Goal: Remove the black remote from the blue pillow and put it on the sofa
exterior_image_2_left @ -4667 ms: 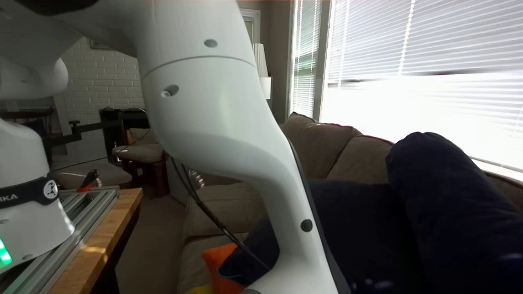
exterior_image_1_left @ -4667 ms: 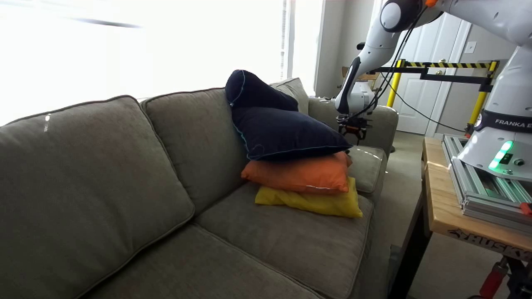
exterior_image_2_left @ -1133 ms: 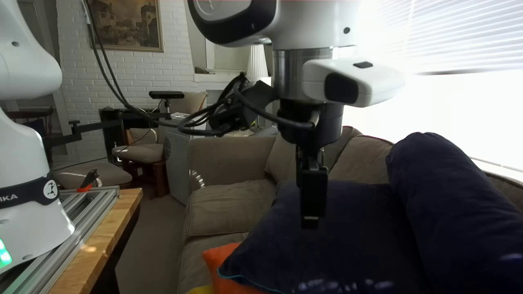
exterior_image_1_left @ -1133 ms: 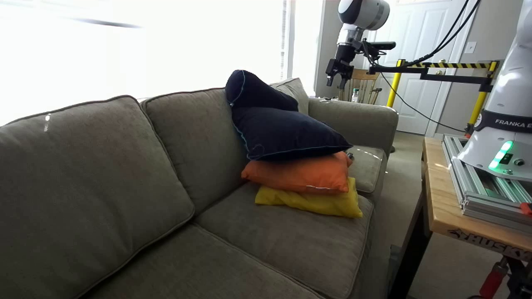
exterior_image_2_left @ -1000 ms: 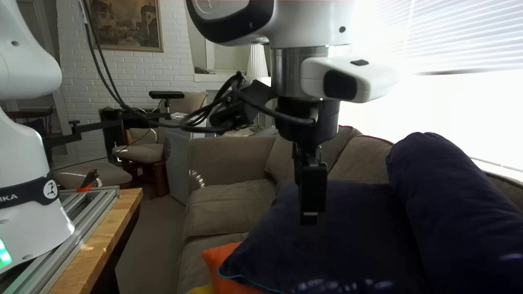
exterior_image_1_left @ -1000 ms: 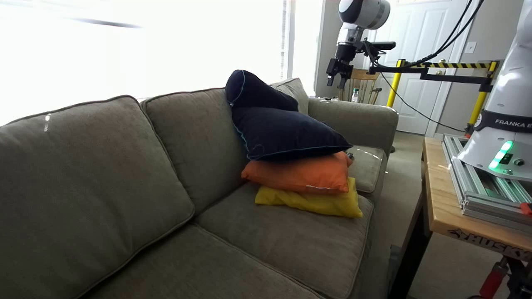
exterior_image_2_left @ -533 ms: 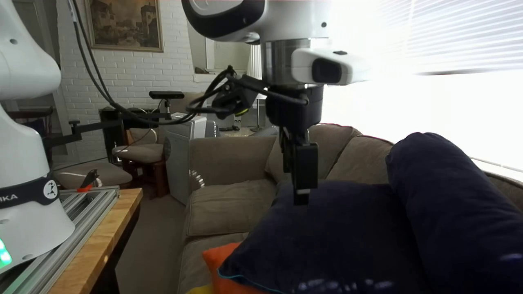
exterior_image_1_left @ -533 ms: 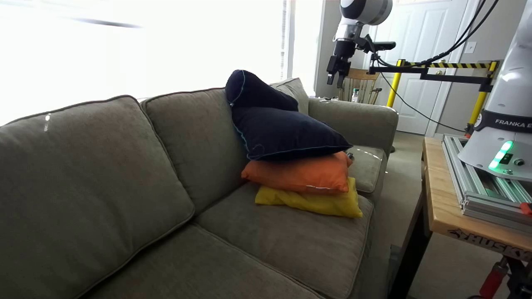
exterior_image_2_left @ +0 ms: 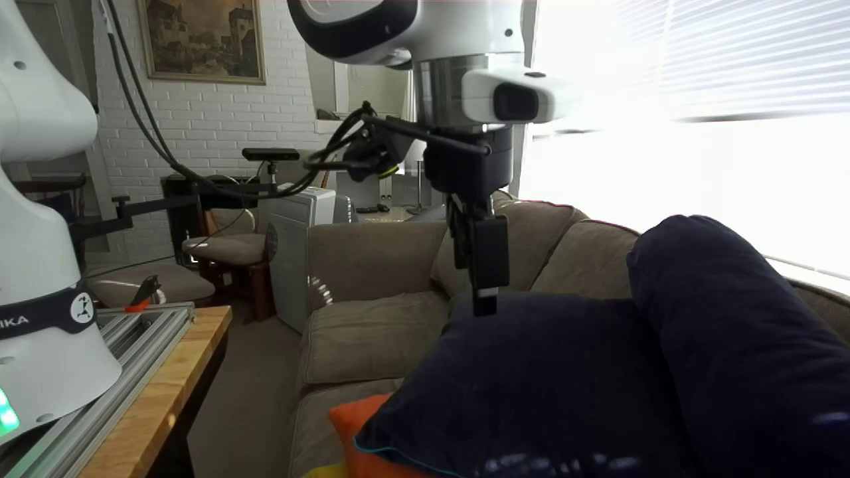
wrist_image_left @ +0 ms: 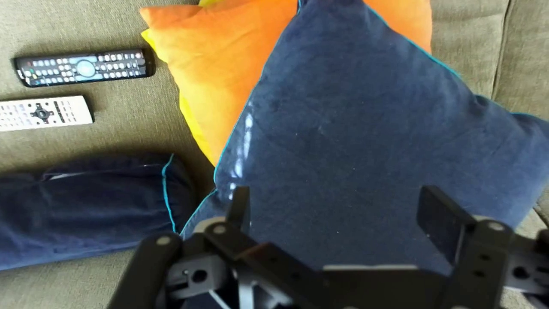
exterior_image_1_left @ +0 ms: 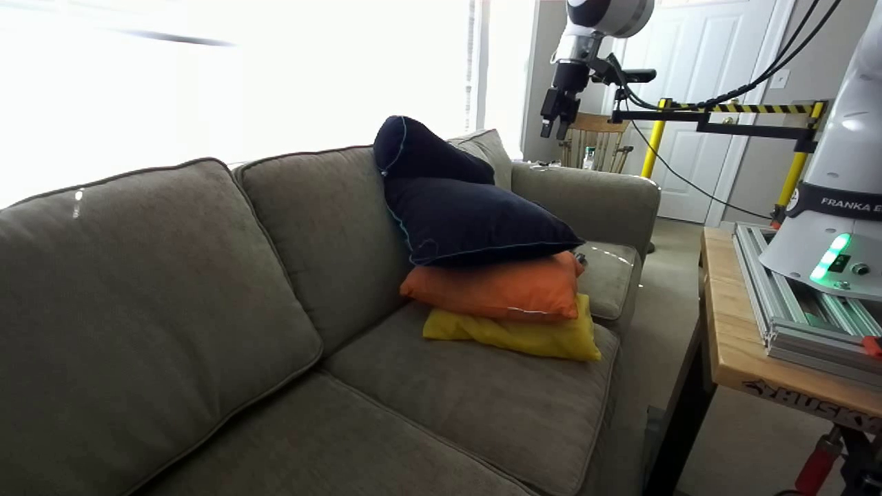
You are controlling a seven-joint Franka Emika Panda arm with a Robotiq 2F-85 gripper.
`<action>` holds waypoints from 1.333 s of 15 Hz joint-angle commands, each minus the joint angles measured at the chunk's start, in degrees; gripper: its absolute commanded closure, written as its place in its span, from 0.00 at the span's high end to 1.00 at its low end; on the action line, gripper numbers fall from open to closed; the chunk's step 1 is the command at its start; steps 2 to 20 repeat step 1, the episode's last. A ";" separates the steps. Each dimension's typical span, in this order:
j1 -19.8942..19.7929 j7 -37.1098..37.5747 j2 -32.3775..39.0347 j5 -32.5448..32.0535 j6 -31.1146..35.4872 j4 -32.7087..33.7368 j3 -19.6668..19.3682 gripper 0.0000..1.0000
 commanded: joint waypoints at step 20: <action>0.20 0.11 -0.04 -0.08 -0.08 0.03 -0.18 1.00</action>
